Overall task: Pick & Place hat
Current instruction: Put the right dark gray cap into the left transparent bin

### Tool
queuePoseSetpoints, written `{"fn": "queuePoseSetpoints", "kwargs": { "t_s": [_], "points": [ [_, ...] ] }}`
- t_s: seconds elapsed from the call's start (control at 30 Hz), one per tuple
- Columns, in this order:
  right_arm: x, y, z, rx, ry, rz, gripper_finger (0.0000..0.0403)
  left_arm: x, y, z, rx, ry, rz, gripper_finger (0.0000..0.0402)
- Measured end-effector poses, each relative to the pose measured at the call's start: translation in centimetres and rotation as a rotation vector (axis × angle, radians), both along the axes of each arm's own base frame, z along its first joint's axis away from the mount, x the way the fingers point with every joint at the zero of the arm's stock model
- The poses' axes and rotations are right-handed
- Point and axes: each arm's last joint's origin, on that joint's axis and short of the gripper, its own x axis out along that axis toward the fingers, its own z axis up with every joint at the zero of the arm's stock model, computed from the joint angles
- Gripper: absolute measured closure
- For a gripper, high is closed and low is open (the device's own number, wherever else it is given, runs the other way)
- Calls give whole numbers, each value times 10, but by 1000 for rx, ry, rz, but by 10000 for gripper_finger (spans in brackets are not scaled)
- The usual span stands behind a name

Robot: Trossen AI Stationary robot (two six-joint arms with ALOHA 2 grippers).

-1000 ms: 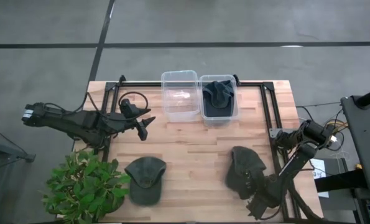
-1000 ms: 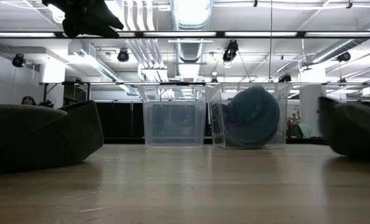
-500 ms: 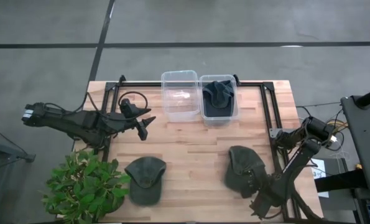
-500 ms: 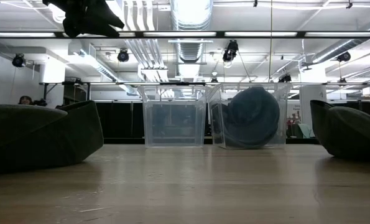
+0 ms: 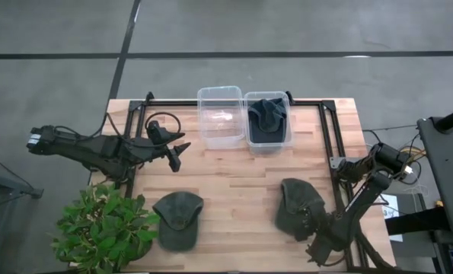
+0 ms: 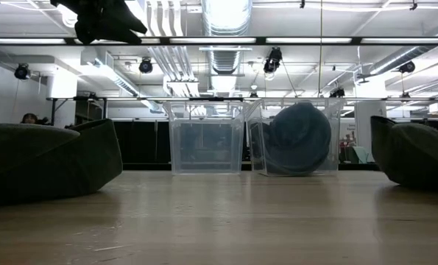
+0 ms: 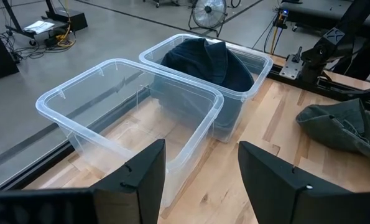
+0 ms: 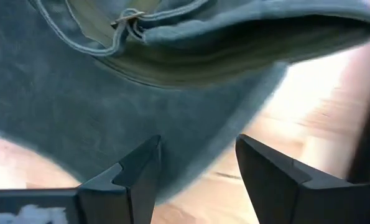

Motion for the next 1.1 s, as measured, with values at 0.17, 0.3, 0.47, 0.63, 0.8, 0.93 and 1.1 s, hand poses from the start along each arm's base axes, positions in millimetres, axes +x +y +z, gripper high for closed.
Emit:
{"fn": "queuePoseSetpoints", "kwargs": {
  "t_s": [0.17, 0.3, 0.47, 0.63, 0.8, 0.93, 1.1],
  "points": [
    [1, -4, -16, 7, -69, 1, 199, 0, 0, 0, 0, -3, 0, 207],
    [6, -11, -23, -16, -109, -4, 199, 0, 0, 0, -1, -4, 0, 207],
    [11, -15, -23, -30, -156, -8, 199, 0, 0, 0, -2, -5, 0, 207],
    [13, -14, -23, -28, -194, -2, 200, 0, 0, 0, -2, -5, 0, 207],
    [15, -12, -21, -38, -245, 11, 200, 0, 0, 0, -3, -6, 0, 207],
    [18, -12, -18, -51, -279, 18, 199, 0, 0, 1, -4, -8, 1, 207],
    [19, -12, -18, -70, -308, 21, 200, 1, 0, 1, -5, -17, 1, 207]
  ]
}}
